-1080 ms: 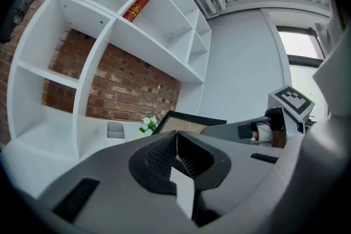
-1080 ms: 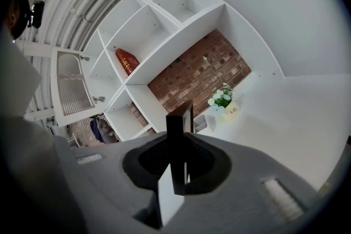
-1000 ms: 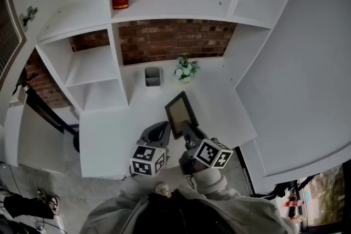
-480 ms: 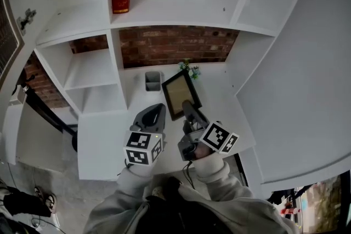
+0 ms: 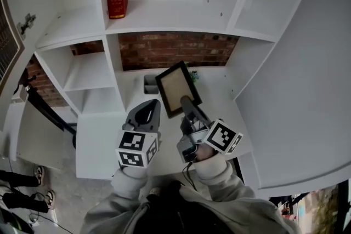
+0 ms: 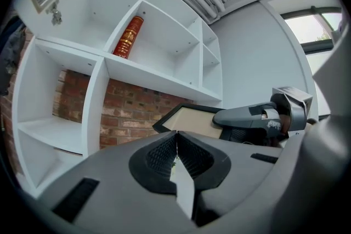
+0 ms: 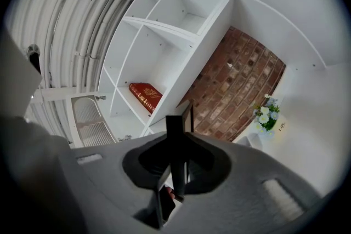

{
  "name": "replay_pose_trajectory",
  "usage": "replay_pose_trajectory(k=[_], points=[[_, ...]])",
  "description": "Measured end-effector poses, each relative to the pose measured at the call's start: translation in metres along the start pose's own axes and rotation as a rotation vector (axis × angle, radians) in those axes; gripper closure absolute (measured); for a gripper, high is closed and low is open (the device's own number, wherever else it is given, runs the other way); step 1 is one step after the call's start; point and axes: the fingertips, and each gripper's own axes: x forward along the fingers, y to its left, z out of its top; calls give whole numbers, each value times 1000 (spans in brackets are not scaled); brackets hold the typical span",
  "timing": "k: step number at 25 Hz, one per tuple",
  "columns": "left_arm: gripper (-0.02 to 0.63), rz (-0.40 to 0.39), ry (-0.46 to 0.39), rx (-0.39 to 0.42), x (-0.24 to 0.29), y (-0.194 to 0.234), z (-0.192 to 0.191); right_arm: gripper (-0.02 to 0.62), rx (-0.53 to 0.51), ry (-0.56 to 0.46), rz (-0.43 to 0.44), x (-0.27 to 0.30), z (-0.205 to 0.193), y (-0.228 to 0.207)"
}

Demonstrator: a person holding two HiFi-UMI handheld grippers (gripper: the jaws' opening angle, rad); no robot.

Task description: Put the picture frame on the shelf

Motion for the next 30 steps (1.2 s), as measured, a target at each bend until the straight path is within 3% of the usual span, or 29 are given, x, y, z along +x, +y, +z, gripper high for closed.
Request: replay_pose_trajectory(k=[5,15,24,30], points=[[601,11,-12,35,0,0,19,549,-34,-13,57,-2,28,20],[601,19,-78,48,10,-4,52,549,15,-2,152,5,55,39],[601,52,-151,80,29,5,90,549,-4,-14,254,24,86,57],[601,59,-173,111,46,6,119,549,56,-12,289,46,108,63]])
